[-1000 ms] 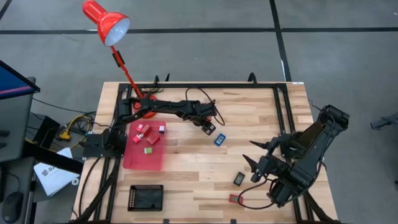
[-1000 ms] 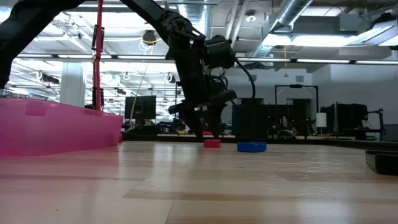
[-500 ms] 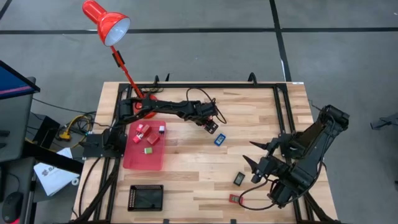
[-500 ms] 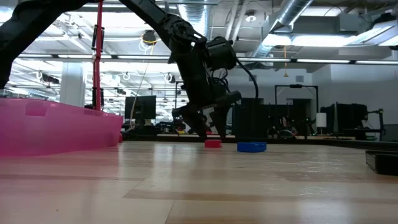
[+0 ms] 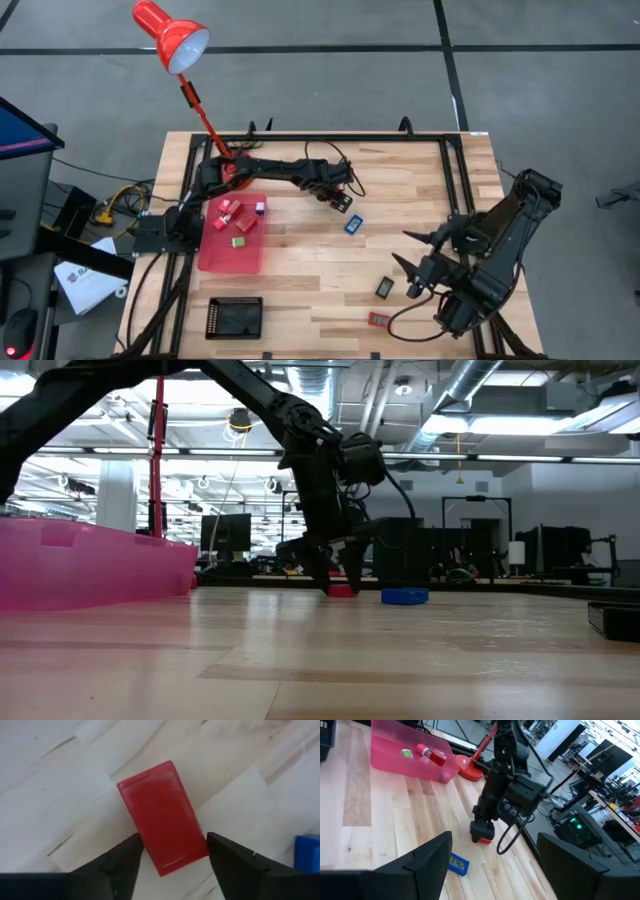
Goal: Pick & Place Office items
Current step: Put the top red digital timer into the black bin
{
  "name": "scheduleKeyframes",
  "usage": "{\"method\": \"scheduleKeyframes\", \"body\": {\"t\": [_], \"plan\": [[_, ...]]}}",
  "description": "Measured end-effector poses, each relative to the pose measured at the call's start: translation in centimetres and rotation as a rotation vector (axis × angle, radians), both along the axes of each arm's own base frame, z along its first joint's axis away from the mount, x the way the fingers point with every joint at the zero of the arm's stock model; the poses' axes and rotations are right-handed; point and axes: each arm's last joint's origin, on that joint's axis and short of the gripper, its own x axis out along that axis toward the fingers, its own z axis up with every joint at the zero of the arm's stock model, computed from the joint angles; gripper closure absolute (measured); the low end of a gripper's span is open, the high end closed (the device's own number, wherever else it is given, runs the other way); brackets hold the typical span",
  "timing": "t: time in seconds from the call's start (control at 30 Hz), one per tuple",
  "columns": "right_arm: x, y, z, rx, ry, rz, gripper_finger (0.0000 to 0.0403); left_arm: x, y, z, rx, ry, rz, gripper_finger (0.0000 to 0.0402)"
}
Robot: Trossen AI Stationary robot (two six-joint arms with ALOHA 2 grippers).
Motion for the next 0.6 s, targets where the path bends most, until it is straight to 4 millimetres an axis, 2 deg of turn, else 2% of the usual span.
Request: {"method": "scheduleKeyframes", "body": {"t": [0.2, 0.4, 0.53, 0.6], "plan": [[-0.4, 0.4, 0.0, 0.003, -0.002, 0.022, 0.0117, -0.4, -0.1, 0.0, -0.008, 0.043, 0.001, 0.0241], [-0.5, 0.5, -0.1, 0.007, -0.005, 0.024, 0.0117, -0.8, -0.2, 0.4, -0.006, 0.08, -0.033, 0.024], [-0.4, 0.6, -0.2, 0.008, -0.003, 0.024, 0.0117, -1.5, -0.5, 1.9, 0.007, 0.098, -0.061, 0.0243], [-0.4, 0.6, -0.2, 0.011, -0.004, 0.024, 0.0117, -1.7, -1.0, 4.1, 0.03, 0.055, -0.094, 0.0248]]}}
